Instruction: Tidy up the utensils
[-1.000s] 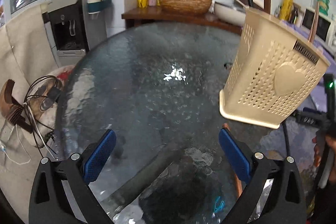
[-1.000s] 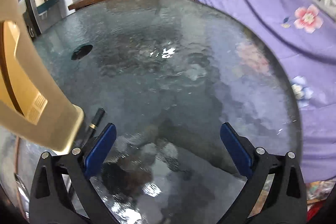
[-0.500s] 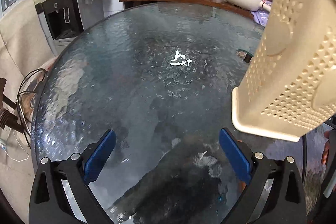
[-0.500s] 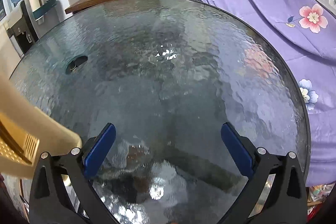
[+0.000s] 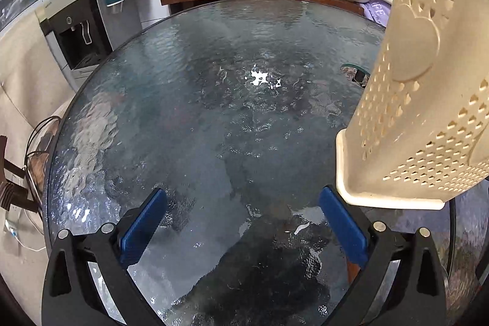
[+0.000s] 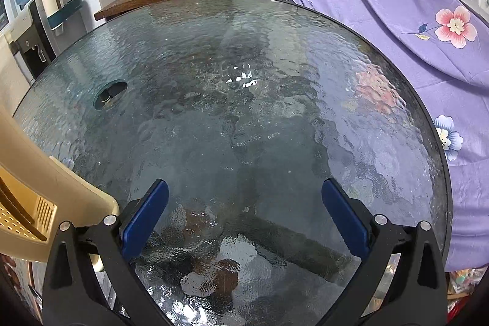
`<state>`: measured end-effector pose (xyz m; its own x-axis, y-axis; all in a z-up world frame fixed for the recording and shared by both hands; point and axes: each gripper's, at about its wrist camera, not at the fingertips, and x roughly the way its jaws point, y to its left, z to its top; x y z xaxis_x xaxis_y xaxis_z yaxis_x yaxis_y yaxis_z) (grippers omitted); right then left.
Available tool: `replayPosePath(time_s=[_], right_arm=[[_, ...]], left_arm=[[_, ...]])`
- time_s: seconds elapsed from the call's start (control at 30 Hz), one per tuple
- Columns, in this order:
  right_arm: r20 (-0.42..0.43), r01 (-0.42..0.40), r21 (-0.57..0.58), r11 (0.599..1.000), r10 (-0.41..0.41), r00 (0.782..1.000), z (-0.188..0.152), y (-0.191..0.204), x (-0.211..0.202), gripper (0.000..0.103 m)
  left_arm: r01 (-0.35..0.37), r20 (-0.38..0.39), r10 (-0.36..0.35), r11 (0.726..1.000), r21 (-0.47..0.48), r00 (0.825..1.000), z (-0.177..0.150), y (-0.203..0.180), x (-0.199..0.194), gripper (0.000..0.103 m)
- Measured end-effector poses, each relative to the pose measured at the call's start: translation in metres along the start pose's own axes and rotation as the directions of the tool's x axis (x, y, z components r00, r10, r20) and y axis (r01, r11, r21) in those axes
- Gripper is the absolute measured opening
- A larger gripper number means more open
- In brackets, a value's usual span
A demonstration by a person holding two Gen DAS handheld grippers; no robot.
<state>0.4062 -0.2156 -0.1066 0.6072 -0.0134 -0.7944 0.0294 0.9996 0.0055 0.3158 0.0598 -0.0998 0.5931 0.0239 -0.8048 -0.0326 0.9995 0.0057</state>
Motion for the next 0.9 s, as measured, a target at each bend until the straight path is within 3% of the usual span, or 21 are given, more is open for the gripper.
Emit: replayPosePath(time_s=[0.9], right_arm=[[0.001, -0.001, -0.001, 1.0, 0.001, 1.0, -0.0008, -0.0008, 0.0007, 0.098]], left_arm=[[-0.001, 0.0, 0.001, 1.0, 0.0, 1.0, -0.0011, -0.0016, -0.0021, 0.098]])
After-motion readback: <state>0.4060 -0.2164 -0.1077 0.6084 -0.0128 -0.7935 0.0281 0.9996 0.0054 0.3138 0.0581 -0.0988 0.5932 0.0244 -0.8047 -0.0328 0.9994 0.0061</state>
